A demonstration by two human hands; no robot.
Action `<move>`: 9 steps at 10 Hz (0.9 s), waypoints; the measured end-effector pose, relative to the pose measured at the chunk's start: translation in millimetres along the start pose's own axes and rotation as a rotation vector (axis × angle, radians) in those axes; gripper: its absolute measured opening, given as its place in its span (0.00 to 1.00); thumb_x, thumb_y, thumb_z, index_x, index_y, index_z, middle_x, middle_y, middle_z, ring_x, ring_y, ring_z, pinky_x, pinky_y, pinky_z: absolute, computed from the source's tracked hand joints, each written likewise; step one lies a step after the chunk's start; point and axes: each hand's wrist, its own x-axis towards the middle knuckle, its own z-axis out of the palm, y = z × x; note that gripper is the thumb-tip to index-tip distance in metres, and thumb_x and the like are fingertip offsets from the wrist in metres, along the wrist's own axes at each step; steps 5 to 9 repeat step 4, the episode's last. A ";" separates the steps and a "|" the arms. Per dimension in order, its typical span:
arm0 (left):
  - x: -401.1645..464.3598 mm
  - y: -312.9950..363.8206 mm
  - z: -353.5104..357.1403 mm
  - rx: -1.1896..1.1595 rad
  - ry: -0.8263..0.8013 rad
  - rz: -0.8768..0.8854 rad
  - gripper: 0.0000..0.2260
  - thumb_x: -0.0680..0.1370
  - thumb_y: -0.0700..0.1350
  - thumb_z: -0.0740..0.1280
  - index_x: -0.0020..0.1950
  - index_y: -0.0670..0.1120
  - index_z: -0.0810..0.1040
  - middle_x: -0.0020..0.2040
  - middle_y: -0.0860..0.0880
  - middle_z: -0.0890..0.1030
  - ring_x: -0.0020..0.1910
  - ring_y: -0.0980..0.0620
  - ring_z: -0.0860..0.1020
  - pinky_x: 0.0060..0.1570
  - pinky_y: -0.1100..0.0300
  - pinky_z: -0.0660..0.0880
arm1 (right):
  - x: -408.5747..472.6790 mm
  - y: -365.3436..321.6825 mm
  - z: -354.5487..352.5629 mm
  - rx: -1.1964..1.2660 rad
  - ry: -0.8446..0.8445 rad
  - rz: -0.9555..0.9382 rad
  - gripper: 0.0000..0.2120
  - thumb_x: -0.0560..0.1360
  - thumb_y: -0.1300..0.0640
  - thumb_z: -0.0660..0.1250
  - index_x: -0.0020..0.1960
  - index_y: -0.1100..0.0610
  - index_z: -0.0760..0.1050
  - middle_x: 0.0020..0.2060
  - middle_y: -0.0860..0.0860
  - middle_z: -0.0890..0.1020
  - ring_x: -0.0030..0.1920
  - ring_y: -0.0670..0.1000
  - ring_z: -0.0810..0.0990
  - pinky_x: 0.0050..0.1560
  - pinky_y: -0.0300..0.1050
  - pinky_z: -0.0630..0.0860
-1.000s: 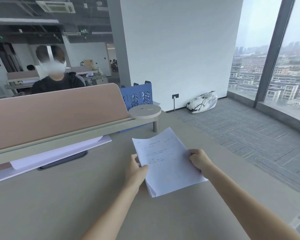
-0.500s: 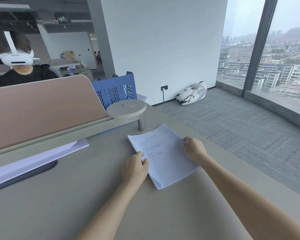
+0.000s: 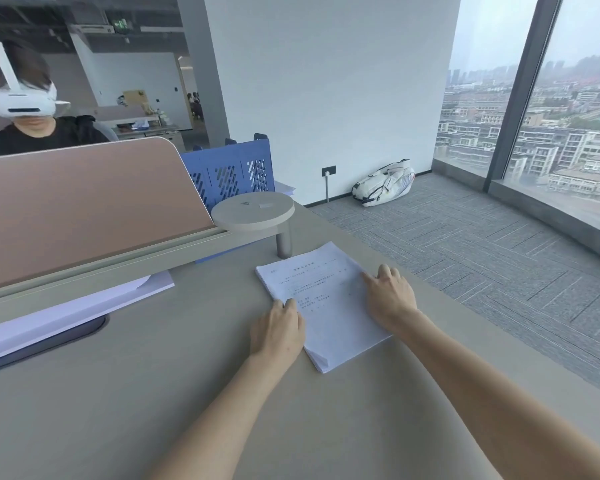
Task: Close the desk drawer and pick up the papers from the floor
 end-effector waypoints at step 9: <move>-6.6 -14.0 -30.3 -0.284 0.057 -0.057 0.13 0.83 0.53 0.52 0.45 0.46 0.67 0.45 0.46 0.82 0.46 0.40 0.80 0.38 0.53 0.67 | -6.3 -29.8 -29.1 0.009 0.136 -0.082 0.14 0.78 0.59 0.59 0.59 0.59 0.78 0.62 0.56 0.73 0.61 0.58 0.72 0.62 0.49 0.69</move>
